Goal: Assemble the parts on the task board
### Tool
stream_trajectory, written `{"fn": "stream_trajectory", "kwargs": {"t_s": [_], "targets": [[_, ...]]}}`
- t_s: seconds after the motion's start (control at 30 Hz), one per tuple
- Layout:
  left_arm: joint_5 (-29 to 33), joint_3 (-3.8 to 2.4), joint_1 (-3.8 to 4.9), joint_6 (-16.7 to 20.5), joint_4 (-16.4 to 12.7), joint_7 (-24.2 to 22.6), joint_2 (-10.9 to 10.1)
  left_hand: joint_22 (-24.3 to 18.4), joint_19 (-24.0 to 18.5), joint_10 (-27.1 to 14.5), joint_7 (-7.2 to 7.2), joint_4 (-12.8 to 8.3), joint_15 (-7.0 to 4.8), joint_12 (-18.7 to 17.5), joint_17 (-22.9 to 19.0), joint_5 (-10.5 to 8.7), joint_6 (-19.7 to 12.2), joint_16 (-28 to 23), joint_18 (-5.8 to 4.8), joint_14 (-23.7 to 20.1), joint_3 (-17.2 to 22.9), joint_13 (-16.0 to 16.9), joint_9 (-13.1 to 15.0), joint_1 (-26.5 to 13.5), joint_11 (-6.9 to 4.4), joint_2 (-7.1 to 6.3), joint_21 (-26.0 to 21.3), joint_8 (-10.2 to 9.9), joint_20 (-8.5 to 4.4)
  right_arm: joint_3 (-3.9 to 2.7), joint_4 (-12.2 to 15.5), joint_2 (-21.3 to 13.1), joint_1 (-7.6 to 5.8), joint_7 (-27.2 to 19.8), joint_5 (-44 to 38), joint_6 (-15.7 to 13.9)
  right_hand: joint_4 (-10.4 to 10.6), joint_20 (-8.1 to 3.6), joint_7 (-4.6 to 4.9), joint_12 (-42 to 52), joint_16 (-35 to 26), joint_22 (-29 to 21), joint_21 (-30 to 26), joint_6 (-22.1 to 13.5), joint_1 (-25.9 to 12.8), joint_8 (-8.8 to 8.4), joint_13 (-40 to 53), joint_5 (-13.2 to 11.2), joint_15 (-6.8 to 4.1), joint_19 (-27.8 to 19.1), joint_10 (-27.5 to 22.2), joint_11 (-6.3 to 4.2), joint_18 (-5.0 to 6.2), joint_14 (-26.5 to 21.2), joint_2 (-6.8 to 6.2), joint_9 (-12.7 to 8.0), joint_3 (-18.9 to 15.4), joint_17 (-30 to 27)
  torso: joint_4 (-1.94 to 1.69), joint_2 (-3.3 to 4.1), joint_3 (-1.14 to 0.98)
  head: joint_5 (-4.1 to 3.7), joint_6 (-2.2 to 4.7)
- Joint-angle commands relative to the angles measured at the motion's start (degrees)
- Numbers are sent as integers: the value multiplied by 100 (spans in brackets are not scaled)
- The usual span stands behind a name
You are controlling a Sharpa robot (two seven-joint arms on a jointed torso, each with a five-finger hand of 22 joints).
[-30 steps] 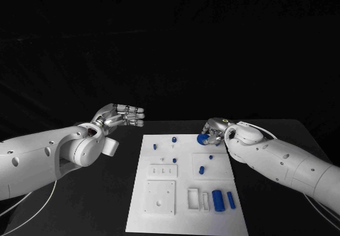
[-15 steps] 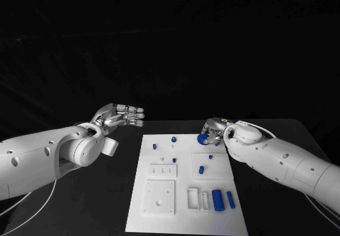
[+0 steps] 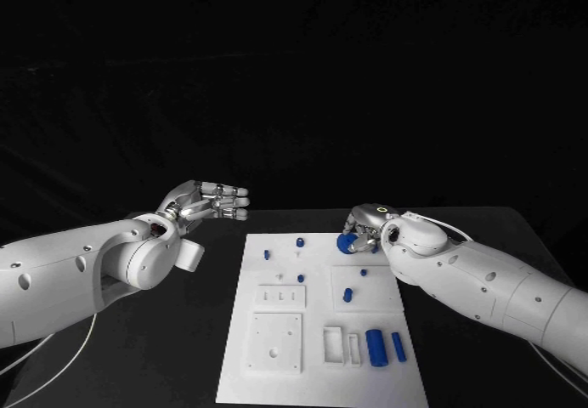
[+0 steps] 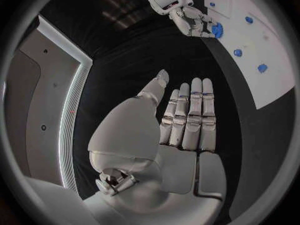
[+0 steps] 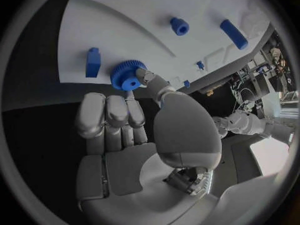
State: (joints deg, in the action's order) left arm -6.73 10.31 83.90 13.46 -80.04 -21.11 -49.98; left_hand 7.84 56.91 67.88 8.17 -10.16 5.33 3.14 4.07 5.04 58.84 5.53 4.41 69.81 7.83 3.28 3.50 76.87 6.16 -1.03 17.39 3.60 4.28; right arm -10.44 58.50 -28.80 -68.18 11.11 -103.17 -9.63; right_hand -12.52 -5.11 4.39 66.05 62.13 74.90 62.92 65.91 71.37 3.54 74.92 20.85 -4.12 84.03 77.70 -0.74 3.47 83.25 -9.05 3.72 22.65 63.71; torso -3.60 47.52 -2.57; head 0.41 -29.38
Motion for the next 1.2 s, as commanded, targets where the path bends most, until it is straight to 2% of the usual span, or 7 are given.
{"fn": "stream_trajectory", "kwargs": {"t_s": [0.03, 0.4, 0.63, 0.8, 1.0, 1.1, 1.2], "targets": [[-40, -6, 9, -17, -22, -25, 5, -11, 7, 7, -3, -34, -13, 18, -4, 7, -28, -16, -109, 8, 12, 8, 9, -12, 0, 48, 3, 9, -9, 7, 172, -21, 12, 189, -369, -367, 69, -42, 13, 11, -15, 830, 42, 124, 14, -1, 173, -74, -43, 139, 38, -27, 30, 14, -26, -3, 42, 5, -9, 5, 3, 3, 9], [-51, -6, 10, -5, -41, -14, 7, -11, 7, 7, -3, -34, -13, 18, -4, 7, -28, -16, -109, 8, 12, 8, 9, -12, 0, 48, 3, 9, -9, 3, 982, -87, 12, 269, -452, -711, 228, -70, 13, -20, -55, 851, 119, 107, 73, 1, 167, -86, -67, 156, 38, -31, 12, 11, -65, -3, 76, -7, 5, 2, 0, 19, 18], [-51, -6, 10, -3, -47, -10, 21, -12, 4, 6, -3, -30, -13, 18, -4, 12, -30, -16, -109, 7, 17, 8, 9, -13, -1, 53, 7, 9, -9, 22, 1178, 75, 15, 311, -615, -766, 257, -72, 17, -26, -64, 853, 124, 86, 66, 0, 165, -60, -70, 157, 37, -27, 11, 10, -77, -4, 87, -11, 6, 5, -3, 10, 31], [-79, -6, 11, -10, -51, -5, 43, -12, 4, 6, -3, -30, -13, 18, -4, 12, -30, -16, -109, 7, 17, 8, 9, -13, -1, 53, 7, 9, -9, 141, 1132, 268, 18, 324, -676, -772, 262, -73, 17, -27, -65, 854, 127, 87, 67, 1, 165, -51, -69, 158, 37, -27, 10, 10, -82, -3, 89, -12, 0, 2, 2, 14, 35], [-179, -6, 11, -22, -57, -4, 89, -12, 4, 6, -3, -30, -13, 18, -4, 12, -30, -16, -109, 7, 17, 8, 9, -13, -1, 53, 7, 9, -9, 324, 921, 545, 28, 352, -733, -741, 272, -76, 24, -46, -76, 850, 112, 65, 74, -2, 155, -53, -71, 155, 27, -24, 12, 7, -77, -5, 99, -19, -24, 14, 3, -13, 48], [-192, -6, 11, -23, -60, -6, 108, -14, -2, 4, -1, -20, -11, 19, -4, 6, -32, -17, -110, 4, 21, 8, 10, -28, 1, 53, 12, 9, -7, 366, 801, 650, 54, 342, -720, -662, 292, -73, 35, -80, -101, 848, 103, 14, 51, -2, 135, -98, -69, 153, 9, -12, 13, 2, -76, -7, 96, -37, -20, 15, 3, -24, 38], [-199, -6, 11, -25, -62, -7, 128, -16, -5, 1, -2, -20, -10, 19, -4, 4, -33, -18, -111, 1, 21, 8, 9, -27, 1, 53, 10, 9, -6, 395, 660, 752, 84, 337, -721, -631, 293, -70, 38, -85, -104, 844, 88, 0, 61, 1, 131, -114, -67, 149, 6, -10, 15, 4, -70, -5, 90, -37, -21, 16, -1, 6, 38]]}}
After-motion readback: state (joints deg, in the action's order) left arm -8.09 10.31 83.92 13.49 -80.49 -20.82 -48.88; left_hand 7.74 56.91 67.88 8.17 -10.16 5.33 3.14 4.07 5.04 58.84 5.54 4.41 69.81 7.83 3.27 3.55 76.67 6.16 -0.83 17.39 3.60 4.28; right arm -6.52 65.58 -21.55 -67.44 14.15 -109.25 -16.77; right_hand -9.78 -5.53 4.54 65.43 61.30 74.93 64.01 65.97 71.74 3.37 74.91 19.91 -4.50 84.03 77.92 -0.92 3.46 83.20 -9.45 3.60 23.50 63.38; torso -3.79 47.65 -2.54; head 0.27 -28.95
